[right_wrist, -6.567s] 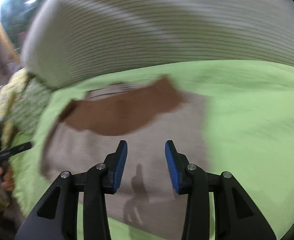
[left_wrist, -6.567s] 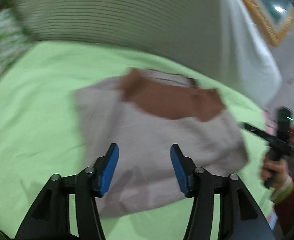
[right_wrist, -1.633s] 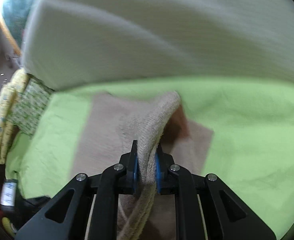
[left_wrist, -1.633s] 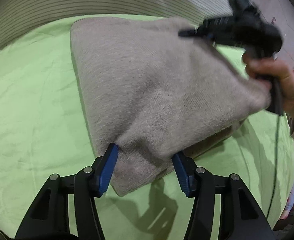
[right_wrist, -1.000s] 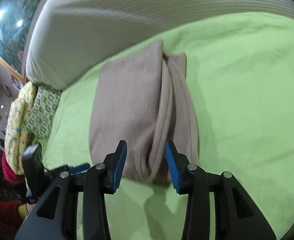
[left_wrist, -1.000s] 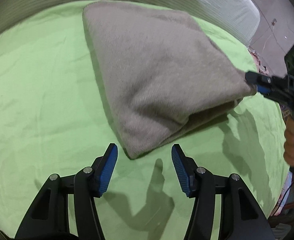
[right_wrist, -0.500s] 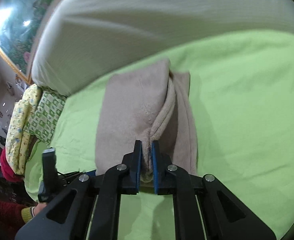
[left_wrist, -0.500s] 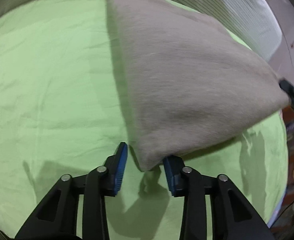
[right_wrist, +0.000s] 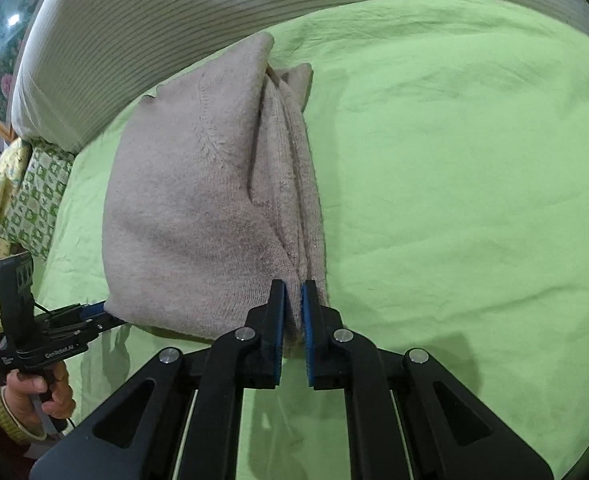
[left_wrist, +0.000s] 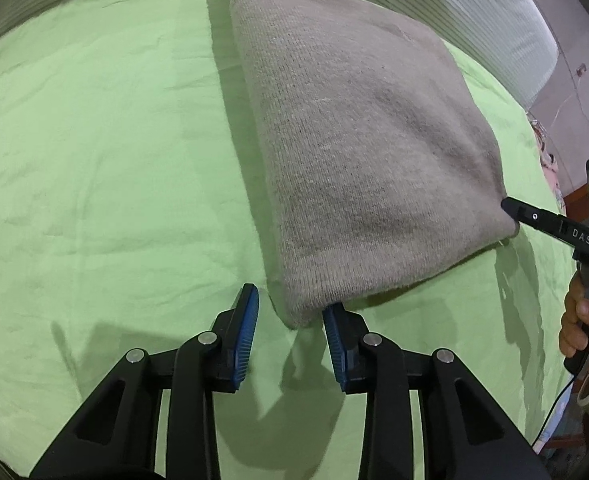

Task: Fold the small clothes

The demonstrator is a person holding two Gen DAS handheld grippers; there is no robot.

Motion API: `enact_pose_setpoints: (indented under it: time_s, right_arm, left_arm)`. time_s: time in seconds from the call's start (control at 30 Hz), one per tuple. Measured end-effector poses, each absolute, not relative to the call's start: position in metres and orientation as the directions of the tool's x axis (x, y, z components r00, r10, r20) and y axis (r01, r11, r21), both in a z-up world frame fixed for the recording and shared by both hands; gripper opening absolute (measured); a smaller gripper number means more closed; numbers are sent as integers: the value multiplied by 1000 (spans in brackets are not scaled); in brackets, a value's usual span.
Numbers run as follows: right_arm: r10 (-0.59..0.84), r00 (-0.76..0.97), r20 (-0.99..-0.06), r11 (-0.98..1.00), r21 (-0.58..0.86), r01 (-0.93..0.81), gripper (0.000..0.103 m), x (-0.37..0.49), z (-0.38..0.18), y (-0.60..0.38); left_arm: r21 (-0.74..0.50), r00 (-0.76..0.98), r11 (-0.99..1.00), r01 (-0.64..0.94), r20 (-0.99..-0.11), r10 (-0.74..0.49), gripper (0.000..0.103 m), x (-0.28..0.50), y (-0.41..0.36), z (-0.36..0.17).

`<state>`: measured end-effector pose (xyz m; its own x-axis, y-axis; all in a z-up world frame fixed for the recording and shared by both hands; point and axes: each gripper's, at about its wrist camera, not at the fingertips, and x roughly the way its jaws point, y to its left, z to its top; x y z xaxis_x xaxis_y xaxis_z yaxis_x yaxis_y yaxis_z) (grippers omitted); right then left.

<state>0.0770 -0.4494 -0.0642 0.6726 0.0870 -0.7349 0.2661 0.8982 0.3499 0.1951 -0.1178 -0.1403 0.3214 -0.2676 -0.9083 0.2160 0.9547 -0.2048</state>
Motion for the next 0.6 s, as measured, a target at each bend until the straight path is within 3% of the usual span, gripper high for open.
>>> enact_pose_setpoints:
  time_s: [0.1,0.2,0.27,0.33,0.4,0.6]
  right_arm:
    - [70,677,-733,893,349,285,15,74,-51,-449]
    - [16,729,-684,878,358,317,39,69,-29,-454]
    - [-8,763,-646,874,366,319,64,72,-14,-457]
    - [5,784,-621,871,388,301,79,81,-6,-456]
    - [7,789,-614,877,383,290,82,100,-3,-455]
    - [26,752,-659,892,355,280,82,153,-16,-447]
  left_arm:
    - [-221,312,949,224,-906,-285,34,193,-114,-137]
    - [-243,310,945,221,-901,-304,39,189,-110,-133]
    - [-276,321,938,208,-887,-332,41,187,-103,-124]
    - [-310,348,932,189,-866,-359,55,187,-96,-113]
    - [-333,373,930,155,-852,-367,61,194,-90,-105]
    - [-370,381,926,78,-847,-371,63,227,-86,-102]
